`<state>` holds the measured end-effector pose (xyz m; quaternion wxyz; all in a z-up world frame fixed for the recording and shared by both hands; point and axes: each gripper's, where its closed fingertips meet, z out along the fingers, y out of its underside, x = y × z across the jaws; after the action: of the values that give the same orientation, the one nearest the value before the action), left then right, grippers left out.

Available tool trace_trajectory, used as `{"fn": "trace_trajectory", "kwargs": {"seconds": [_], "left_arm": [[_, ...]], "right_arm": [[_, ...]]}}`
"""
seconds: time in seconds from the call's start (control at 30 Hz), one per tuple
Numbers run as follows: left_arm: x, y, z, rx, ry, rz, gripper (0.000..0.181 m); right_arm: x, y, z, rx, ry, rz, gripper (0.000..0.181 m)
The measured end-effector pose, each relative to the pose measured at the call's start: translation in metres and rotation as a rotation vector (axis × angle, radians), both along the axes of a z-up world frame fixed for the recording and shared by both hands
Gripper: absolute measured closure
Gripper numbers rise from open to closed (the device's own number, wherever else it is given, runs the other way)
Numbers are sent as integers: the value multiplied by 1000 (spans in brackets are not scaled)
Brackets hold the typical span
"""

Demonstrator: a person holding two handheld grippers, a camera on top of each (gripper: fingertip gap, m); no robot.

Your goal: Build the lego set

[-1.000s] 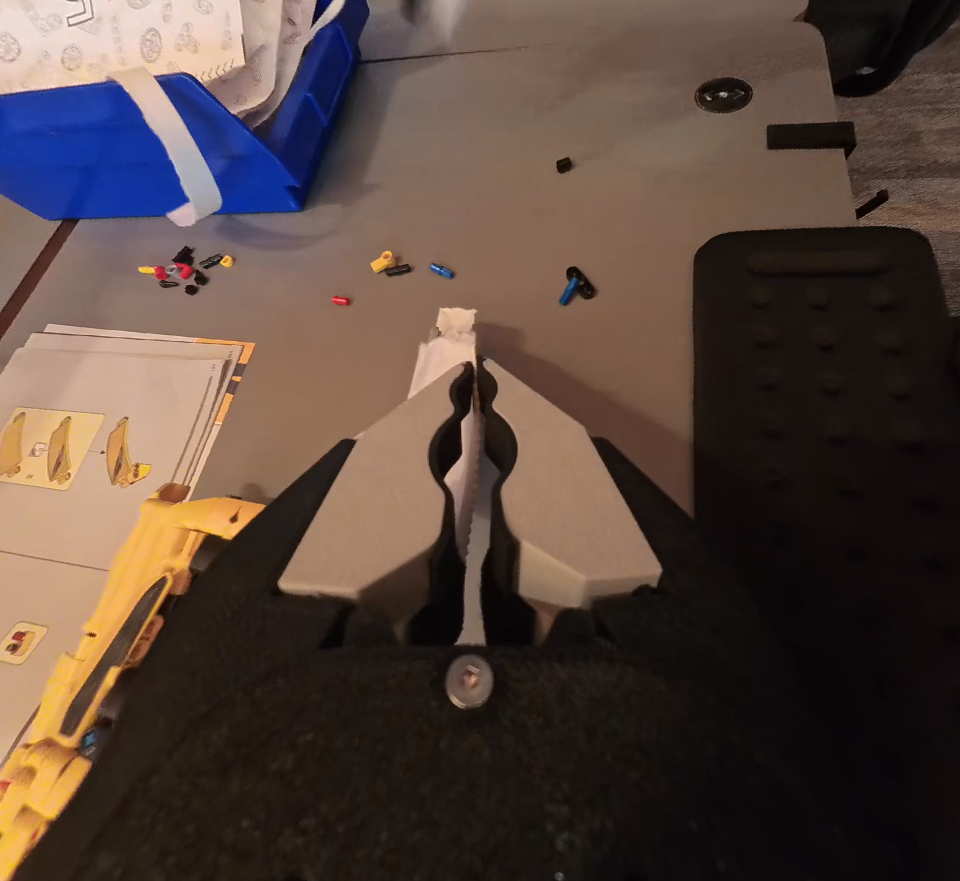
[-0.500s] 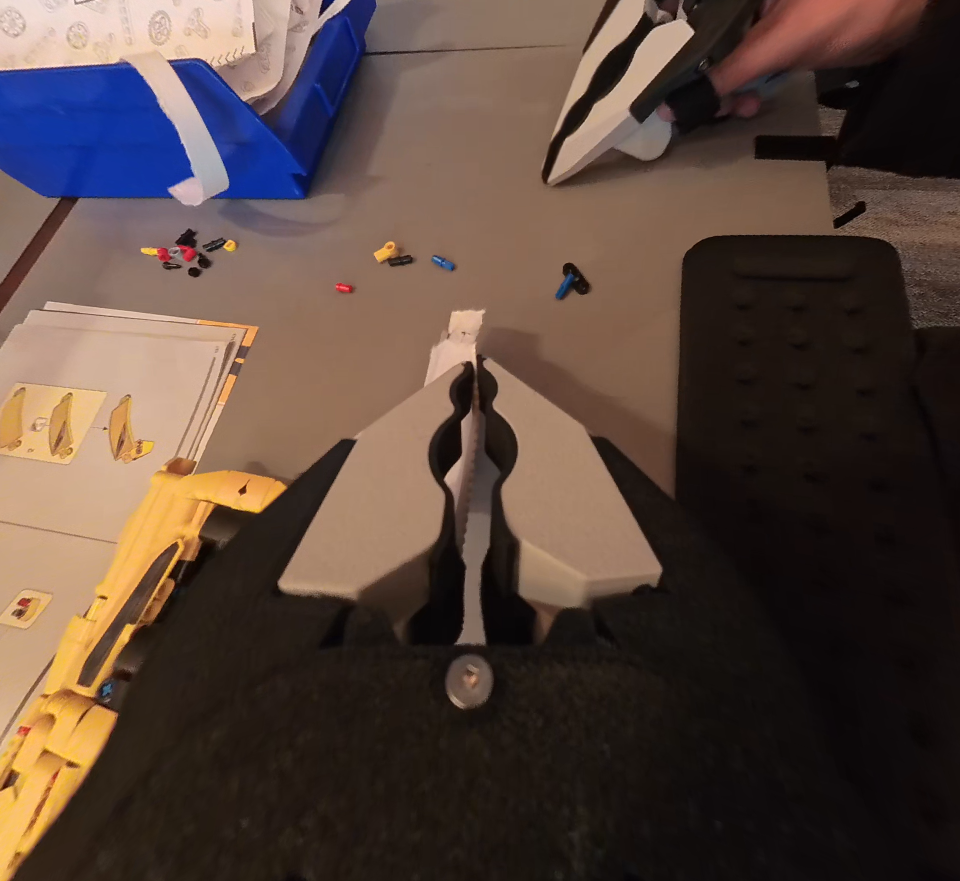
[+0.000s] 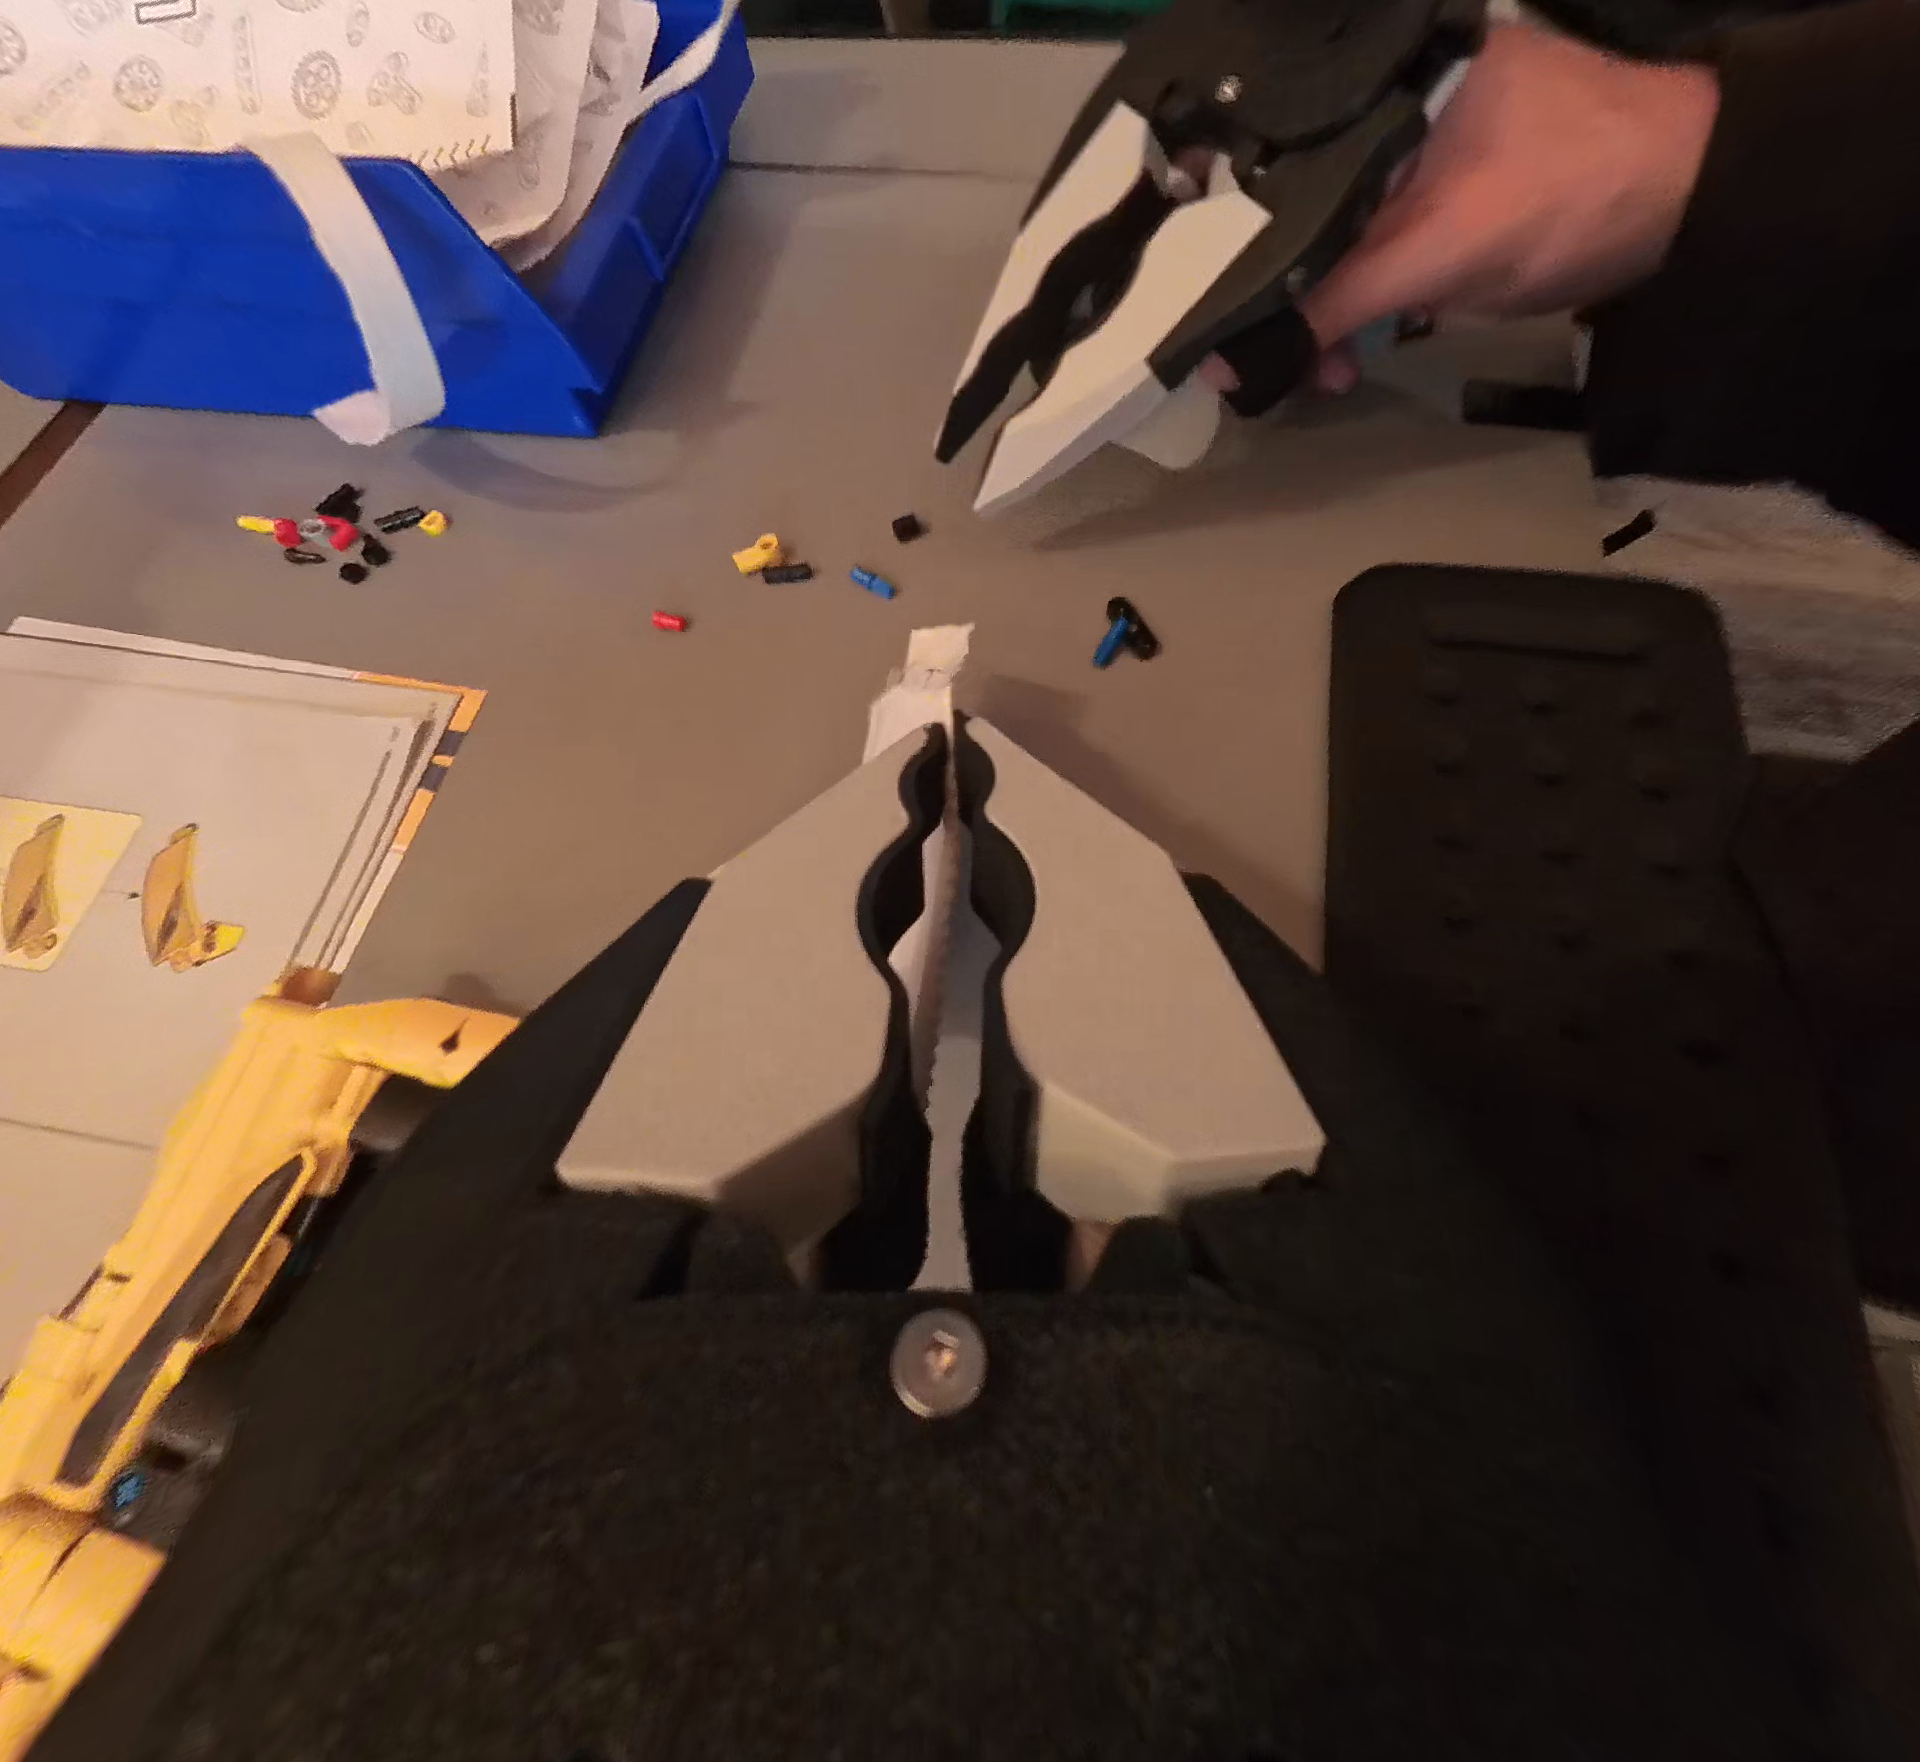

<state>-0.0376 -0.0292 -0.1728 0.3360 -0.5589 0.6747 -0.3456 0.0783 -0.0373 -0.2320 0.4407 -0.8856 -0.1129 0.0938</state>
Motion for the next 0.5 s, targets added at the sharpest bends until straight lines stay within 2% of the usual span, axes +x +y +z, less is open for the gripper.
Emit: {"fn": "trace_trajectory", "kwargs": {"seconds": [0.1,0.2,0.23,0.37,0.5], "left_arm": [[5,-2,12,-75,-57,-4,181],[9,-8,27,-170,-144,-21,181],[10,-11,32,-219,-171,-28,181],[14,-13,44,-347,-253,-26,181],[16,-10,35,-410,-248,9,181]], "right_arm": [[-15,-14,17,57,143,3,154],[-45,-18,30,111,348,45,138],[-53,-18,33,120,392,51,137],[-81,-14,37,88,471,96,135],[-93,-11,52,86,568,86,136]]}}
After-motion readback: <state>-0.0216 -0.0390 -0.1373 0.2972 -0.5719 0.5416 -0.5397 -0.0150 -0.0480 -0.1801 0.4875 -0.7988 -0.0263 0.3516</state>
